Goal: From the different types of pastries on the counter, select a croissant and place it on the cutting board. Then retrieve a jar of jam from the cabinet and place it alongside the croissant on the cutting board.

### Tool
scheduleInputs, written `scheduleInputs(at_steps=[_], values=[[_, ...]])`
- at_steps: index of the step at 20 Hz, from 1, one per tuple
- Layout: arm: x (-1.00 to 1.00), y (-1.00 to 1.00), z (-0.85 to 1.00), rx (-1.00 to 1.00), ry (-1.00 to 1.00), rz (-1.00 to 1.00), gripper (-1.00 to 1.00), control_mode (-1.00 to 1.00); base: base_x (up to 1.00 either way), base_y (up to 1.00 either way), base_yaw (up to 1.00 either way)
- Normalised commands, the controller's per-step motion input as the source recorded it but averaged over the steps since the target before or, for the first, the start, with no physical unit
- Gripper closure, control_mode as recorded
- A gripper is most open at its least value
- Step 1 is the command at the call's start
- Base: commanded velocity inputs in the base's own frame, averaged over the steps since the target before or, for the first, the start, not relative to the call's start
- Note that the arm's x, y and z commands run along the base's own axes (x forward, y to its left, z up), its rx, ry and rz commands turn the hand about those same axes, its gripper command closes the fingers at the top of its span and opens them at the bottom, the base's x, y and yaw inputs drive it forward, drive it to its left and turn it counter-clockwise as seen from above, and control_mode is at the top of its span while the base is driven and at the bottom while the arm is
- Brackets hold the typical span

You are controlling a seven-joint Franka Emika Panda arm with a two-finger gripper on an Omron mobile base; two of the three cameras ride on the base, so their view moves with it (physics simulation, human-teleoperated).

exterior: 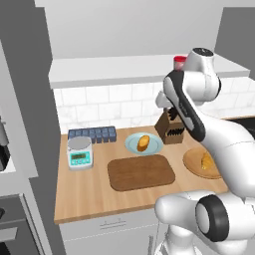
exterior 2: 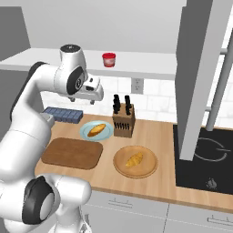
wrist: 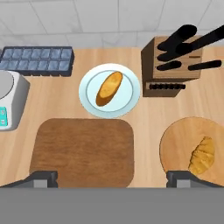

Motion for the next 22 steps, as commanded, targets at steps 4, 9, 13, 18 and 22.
scheduleInputs(at_steps=[4,9,13,18,22], values=[[-0.13,-0.09,0.52,0.08,-0.02,0.0,-1.0,-1.0,0.0,0.0,0.0],[-0.14,-0.04,0.43,0.04,-0.13,0.0,-1.0,-1.0,0.0,0.0,0.0],[0.0,0.0,0.12,-0.01,-0.34,0.0,-1.0,-1.0,0.0,0.0,0.0],[-0.01,0.0,0.22,0.0,-0.22,-0.01,-1.0,-1.0,0.0,0.0,0.0],[-0.13,0.0,0.42,0.0,-0.07,0.0,-1.0,-1.0,0.0,0.0,0.0]])
